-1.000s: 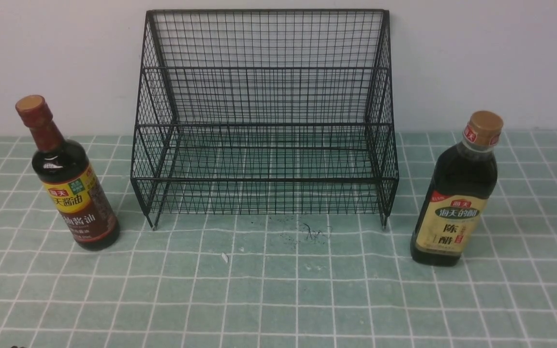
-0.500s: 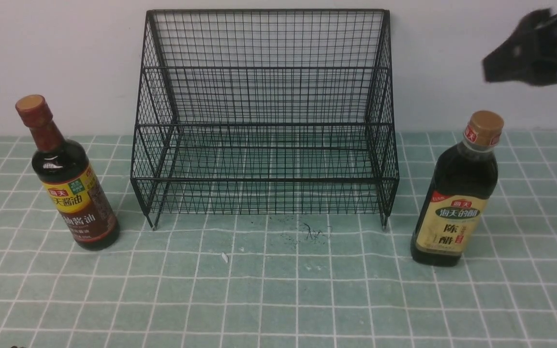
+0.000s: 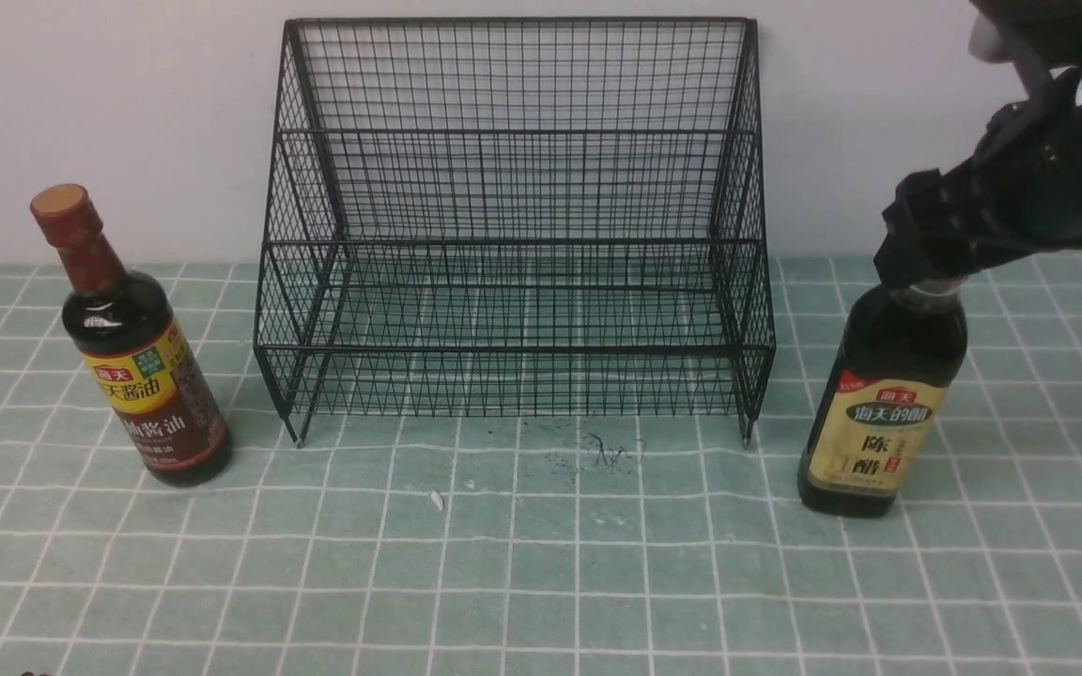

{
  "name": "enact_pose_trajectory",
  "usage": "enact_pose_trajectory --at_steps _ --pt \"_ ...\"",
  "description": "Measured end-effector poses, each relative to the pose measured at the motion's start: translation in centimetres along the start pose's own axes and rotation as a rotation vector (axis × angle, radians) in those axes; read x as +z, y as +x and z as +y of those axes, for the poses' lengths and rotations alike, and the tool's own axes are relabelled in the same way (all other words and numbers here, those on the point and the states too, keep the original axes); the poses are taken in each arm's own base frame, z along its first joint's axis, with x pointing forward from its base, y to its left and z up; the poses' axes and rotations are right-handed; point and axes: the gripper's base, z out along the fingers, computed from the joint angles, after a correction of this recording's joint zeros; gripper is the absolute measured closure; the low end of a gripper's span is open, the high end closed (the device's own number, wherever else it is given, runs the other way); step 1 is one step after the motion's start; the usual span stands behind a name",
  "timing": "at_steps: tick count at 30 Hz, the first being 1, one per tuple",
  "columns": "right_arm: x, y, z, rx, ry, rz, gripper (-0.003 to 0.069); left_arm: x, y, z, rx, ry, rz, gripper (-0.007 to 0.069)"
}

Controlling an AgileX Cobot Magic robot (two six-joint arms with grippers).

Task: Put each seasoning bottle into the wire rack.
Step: Use the right arm to grab the condiment bottle closest to it, then use the right arm to put the condiment bottle back on the shelf

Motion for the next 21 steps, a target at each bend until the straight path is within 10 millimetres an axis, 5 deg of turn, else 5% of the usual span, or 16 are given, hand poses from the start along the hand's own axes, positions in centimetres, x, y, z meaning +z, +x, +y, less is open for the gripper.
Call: enact_pose_trajectory --at_steps 2,9,15,21 --pt "0.0 0.0 0.0 -0.001 -0.001 0.003 0.0339 0.0 0.0 0.0 0.000 0.000 0.000 0.0631" --pt "-1.3 0.3 0.1 -0.038 -0.007 0.044 0.0328 0.0 0.0 0.0 0.000 0.000 0.000 0.0631" --pt "-7.9 -0.7 1.2 -0.069 -0.056 -0.080 0.0328 0.0 0.0 0.0 0.000 0.000 0.000 0.0631" --pt "-12.8 -2.0 5.4 -0.186 -0.187 -0.251 0.0328 0.0 0.0 0.0 0.000 0.000 0.000 0.0631"
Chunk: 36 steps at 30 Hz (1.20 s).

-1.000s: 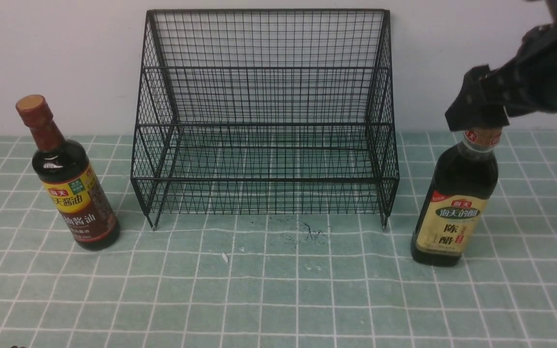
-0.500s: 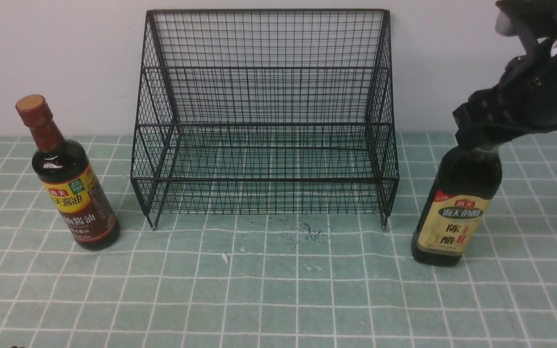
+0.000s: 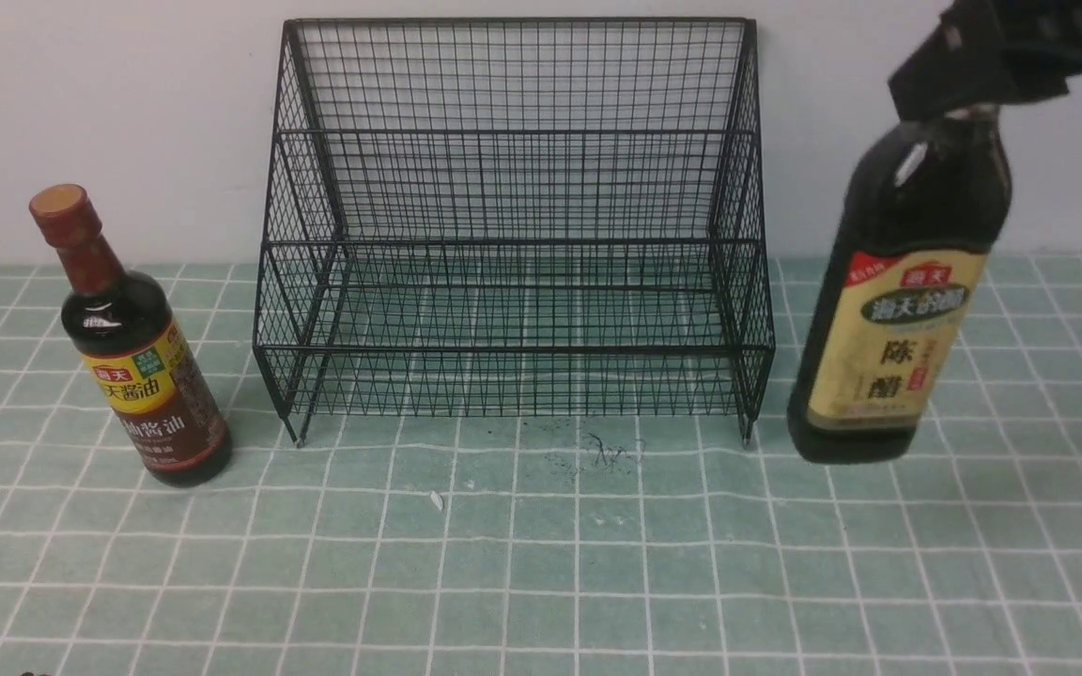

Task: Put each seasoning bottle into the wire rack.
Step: Use the right arm to put the condiment bottle back on the shelf

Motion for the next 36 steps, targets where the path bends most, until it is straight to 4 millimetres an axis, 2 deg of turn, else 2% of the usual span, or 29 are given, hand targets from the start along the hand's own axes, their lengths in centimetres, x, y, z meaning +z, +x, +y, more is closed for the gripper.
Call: enact_pose_trajectory --at_steps 2,5,9,11,14,16,17,18,19,27,30,32,36 --pt "0.3 -1.0 1.7 -0.046 -0.044 -0.039 0.0328 0.0 0.0 0.0 0.000 0.000 0.000 0.0631" --pt "1.4 -2.4 3.1 -0.079 -0.077 -0.099 0.0328 0.0 0.0 0.0 0.000 0.000 0.000 0.0631" --pt "3.7 -4.3 3.4 -0.091 -0.073 -0.158 0.0328 0.0 0.0 0.0 0.000 0.000 0.000 0.0631" --pt "4.2 -4.6 3.4 -0.092 -0.067 -0.167 0.0328 0.0 0.0 0.0 0.000 0.000 0.000 0.0631" --pt "7.0 -5.4 2.7 -0.099 -0.023 -0.154 0.0328 0.0 0.0 0.0 0.000 0.000 0.000 0.0631" --pt "7.8 -5.4 2.5 -0.097 -0.008 -0.145 0.0328 0.0 0.0 0.0 0.000 0.000 0.000 0.0631" --pt "9.3 -5.3 2.1 -0.091 0.016 -0.113 0.0328 0.0 0.0 0.0 0.000 0.000 0.000 0.0631" --pt "9.4 -5.2 2.1 -0.089 0.016 -0.110 0.0328 0.0 0.0 0.0 0.000 0.000 0.000 0.0631" --pt "10.9 -4.9 1.8 -0.083 0.039 -0.068 0.0328 0.0 0.0 0.0 0.000 0.000 0.000 0.0631" --pt "14.8 -3.5 1.0 -0.047 0.082 0.072 0.0328 0.0 0.0 0.0 0.000 0.000 0.000 0.0631" --pt "15.7 -3.3 0.9 -0.037 0.078 0.090 0.0328 0.0 0.0 0.0 0.000 0.000 0.000 0.0631" --pt "15.7 -3.3 1.0 -0.029 0.078 0.089 0.0323 0.0 0.0 0.0 0.000 0.000 0.000 0.0631" --pt "15.4 -3.6 0.9 -0.011 0.084 0.073 0.0232 0.0 0.0 0.0 0.000 0.000 0.000 0.0631"
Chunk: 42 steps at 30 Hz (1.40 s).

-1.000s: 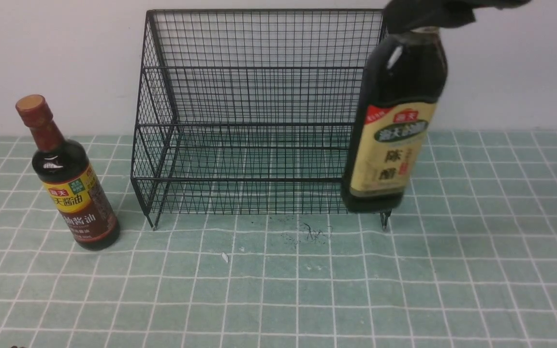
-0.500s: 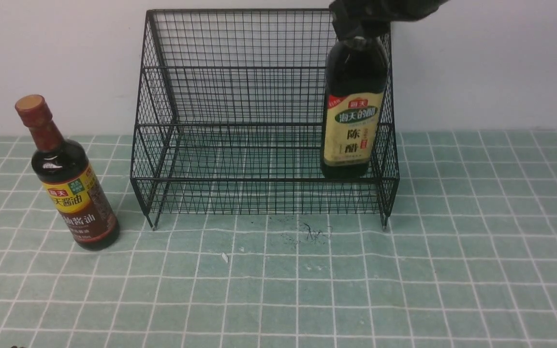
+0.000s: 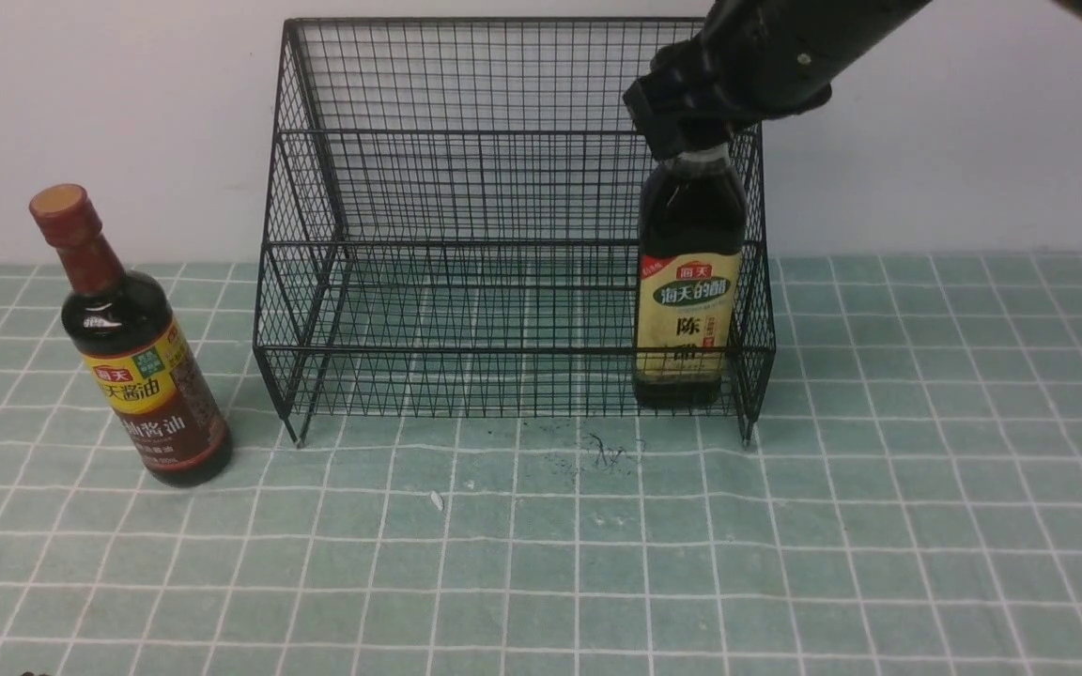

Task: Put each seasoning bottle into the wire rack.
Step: Use the right arm to put the condiment bottle back on the shelf, then use the left arm to grab the condiment bottle closest to it

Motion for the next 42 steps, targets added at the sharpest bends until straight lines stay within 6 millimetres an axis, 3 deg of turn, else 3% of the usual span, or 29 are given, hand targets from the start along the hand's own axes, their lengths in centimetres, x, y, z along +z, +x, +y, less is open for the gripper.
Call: enact_pose_trajectory --at_steps 7,9,11,12,15,16,18,19,21,22,23,26,27,28,30,31,33,39,42 --pt "-2.6 -0.3 -0.2 0.005 0.023 -0.032 0.0162 0.0 0.0 0.0 0.000 0.000 0.000 0.0631" --pt "-6.0 -0.4 -0.2 0.009 0.029 -0.081 0.0161 0.0 0.0 0.0 0.000 0.000 0.000 0.0631" --pt "-7.6 -0.4 -0.3 0.008 0.032 -0.100 0.0161 0.0 0.0 0.0 0.000 0.000 0.000 0.0631" --pt "-11.0 -0.2 -0.3 0.007 0.041 -0.148 0.0167 0.0 0.0 0.0 0.000 0.000 0.000 0.0631" --pt "-17.1 0.8 -0.4 0.006 0.057 -0.233 0.0205 0.0 0.0 0.0 0.000 0.000 0.000 0.0631" --pt "-17.5 0.9 -0.4 0.006 0.058 -0.238 0.0209 0.0 0.0 0.0 0.000 0.000 0.000 0.0631" --pt "-22.9 2.4 -0.5 0.006 0.071 -0.324 0.0281 0.0 0.0 0.0 0.000 0.000 0.000 0.0631" --pt "-23.3 2.6 -0.6 0.006 0.073 -0.330 0.0288 0.0 0.0 0.0 0.000 0.000 0.000 0.0631" --pt "-28.8 4.9 -0.7 0.020 0.085 -0.442 0.0403 0.0 0.0 0.0 0.000 0.000 0.000 0.0631" --pt "-29.2 5.2 -0.7 0.023 0.086 -0.449 0.0412 0.0 0.0 0.0 0.000 0.000 0.000 0.0631" --pt "-31.4 6.9 -0.7 0.039 0.085 -0.492 0.0467 0.0 0.0 0.0 0.000 0.000 0.000 0.0631" --pt "-34.8 11.6 -0.8 0.095 0.078 -0.544 0.0599 0.0 0.0 0.0 0.000 0.000 0.000 0.0631" --pt "-35.0 12.0 -0.8 0.100 0.078 -0.546 0.0612 0.0 0.0 0.0 0.000 0.000 0.000 0.0631" --pt "-36.0 15.4 -0.8 0.137 0.070 -0.559 0.0648 0.0 0.0 0.0 0.000 0.000 0.000 0.0631" --pt "-36.3 17.3 -0.8 0.159 0.063 -0.582 0.0660 0.0 0.0 0.0 0.000 0.000 0.000 0.0631" --pt "-36.5 20.0 -0.8 0.179 0.049 -0.651 0.0669 0.0 0.0 0.0 0.000 0.000 0.000 0.0631" --pt "-36.3 23.5 -0.7 0.189 0.024 -0.784 0.0672 0.0 0.0 0.0 0.000 0.000 0.000 0.0631" --pt "-34.3 30.1 -0.4 0.165 -0.044 -1.170 0.0672 0.0 0.0 0.0 0.000 0.000 0.000 0.0631" --pt "-32.0 32.3 -0.4 0.165 -0.061 -1.217 0.0672 0.0 0.0 0.0 0.000 0.000 0.000 0.0631"
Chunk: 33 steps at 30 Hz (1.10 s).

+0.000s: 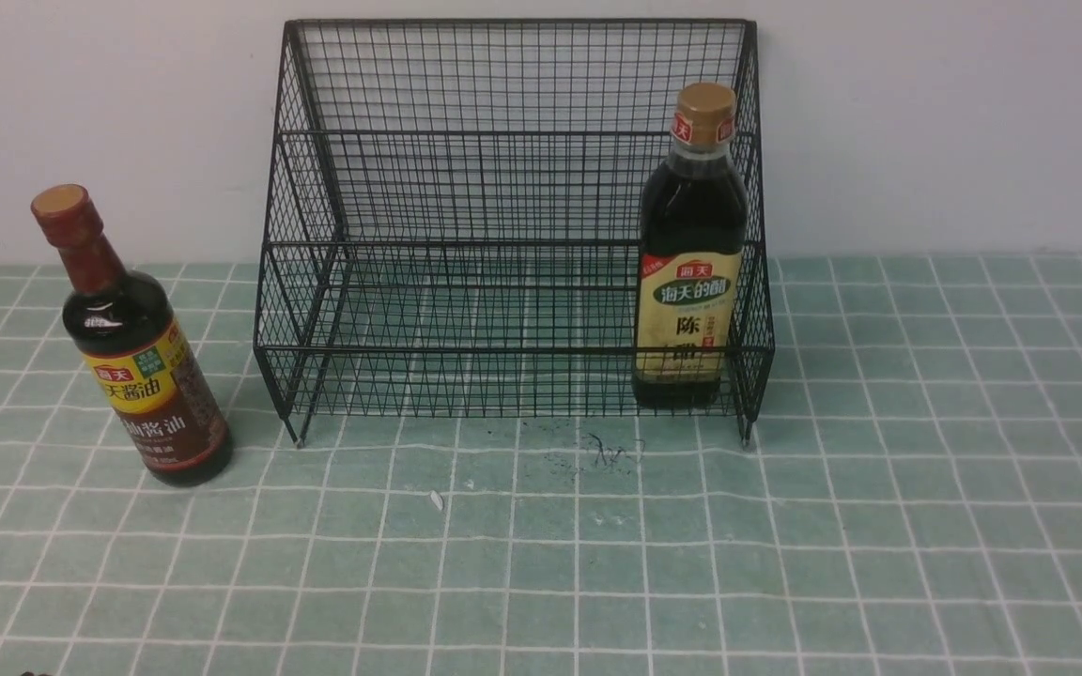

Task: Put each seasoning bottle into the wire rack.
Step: Use the left arm to grab the condiment bottle closest to it

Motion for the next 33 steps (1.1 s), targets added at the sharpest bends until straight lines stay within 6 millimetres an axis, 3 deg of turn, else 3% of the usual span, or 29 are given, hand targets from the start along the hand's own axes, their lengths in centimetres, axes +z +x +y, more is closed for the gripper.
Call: enact_pose_trajectory --at_steps 6,18,25,28,33 --pt "0.3 5.6 -0.9 -0.005 0.021 0.110 0.0672 0.0 0.0 0.0 0.000 0.000 0.000 0.0631" --pt "1.1 11.9 -2.1 -0.038 0.063 0.287 0.0672 0.0 0.0 0.0 0.000 0.000 0.000 0.0631" --pt "0.7 16.8 -3.9 -0.087 0.323 0.395 0.0672 0.0 0.0 0.0 0.000 0.000 0.000 0.0631" --pt "-0.1 19.9 -5.3 -0.104 0.474 0.470 0.0672 0.0 0.0 0.0 0.000 0.000 0.000 0.0631" --pt "-1.1 22.7 -6.3 -0.095 0.564 0.542 0.0672 0.0 0.0 0.0 0.000 0.000 0.000 0.0631"
